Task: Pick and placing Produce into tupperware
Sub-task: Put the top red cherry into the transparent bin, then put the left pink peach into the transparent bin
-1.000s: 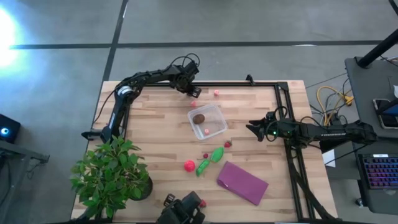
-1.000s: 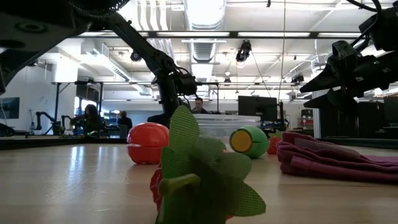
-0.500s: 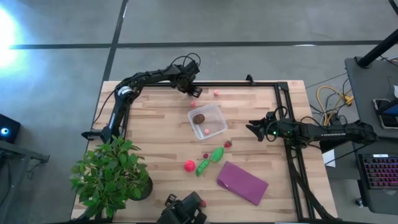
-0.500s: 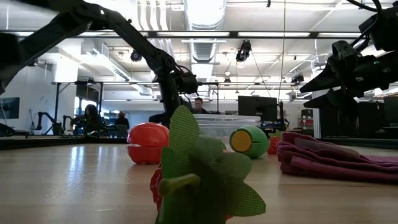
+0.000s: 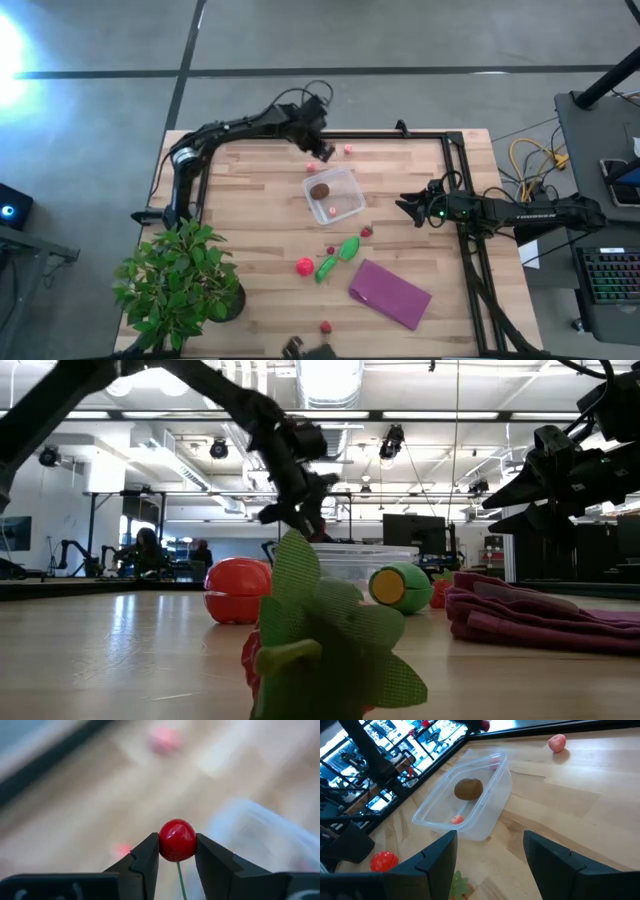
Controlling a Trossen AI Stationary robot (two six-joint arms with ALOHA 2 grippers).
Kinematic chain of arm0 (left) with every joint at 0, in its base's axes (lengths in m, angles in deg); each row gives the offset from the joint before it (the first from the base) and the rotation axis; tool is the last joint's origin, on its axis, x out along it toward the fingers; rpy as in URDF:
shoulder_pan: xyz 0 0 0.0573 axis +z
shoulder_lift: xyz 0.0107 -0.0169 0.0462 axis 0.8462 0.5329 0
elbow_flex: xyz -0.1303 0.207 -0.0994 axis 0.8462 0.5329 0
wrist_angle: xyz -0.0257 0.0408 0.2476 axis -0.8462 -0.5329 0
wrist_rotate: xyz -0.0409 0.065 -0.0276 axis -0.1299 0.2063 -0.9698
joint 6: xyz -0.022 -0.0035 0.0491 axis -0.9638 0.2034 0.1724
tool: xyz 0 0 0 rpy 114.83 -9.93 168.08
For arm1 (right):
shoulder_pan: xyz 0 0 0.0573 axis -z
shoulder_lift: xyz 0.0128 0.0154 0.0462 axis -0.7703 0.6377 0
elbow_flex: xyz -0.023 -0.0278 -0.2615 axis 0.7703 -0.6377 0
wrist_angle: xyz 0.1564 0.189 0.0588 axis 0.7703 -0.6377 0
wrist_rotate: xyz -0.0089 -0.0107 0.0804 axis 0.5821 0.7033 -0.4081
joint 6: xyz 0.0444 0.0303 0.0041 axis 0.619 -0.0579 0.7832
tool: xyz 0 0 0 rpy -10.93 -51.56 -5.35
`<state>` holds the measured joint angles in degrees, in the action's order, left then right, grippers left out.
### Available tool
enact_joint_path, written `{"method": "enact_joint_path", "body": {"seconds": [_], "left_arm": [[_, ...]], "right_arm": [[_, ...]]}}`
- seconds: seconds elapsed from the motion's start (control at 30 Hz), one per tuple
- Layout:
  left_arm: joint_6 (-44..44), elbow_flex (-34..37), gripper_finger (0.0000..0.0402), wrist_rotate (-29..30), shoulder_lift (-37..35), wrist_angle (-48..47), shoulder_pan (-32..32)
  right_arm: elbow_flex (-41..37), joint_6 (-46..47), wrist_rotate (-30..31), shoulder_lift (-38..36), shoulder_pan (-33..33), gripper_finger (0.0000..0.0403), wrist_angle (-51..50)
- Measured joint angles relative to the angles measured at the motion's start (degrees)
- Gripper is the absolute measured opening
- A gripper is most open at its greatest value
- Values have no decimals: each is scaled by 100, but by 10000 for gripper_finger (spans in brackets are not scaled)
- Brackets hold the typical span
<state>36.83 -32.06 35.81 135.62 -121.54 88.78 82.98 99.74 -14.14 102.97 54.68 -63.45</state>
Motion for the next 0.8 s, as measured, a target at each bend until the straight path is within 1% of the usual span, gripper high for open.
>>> {"method": "enact_joint_path", "body": {"seconds": [0.07,0.13,0.27,0.4,0.47,0.6,0.7,0.8], "left_arm": [[105,29,100,-137,-108,-37,-310],[126,40,100,-89,-181,-11,-601],[77,64,100,272,-161,-9,-1034],[70,110,100,813,-51,-13,-1287],[70,112,104,936,-27,-12,-1382],[70,112,129,1024,-27,124,-1555],[70,112,159,1275,-27,207,-1645],[70,112,191,1284,-27,199,-1663]], "right_arm": [[0,-1,0,2,0,219,0],[0,0,0,0,0,219,0],[2,0,-2,1,0,219,0],[0,4,-7,1,0,219,0],[2,17,-14,0,-1,219,0],[1,154,-20,0,-2,219,0],[2,307,-21,0,-2,219,0],[0,367,-22,0,-2,219,0]]}}
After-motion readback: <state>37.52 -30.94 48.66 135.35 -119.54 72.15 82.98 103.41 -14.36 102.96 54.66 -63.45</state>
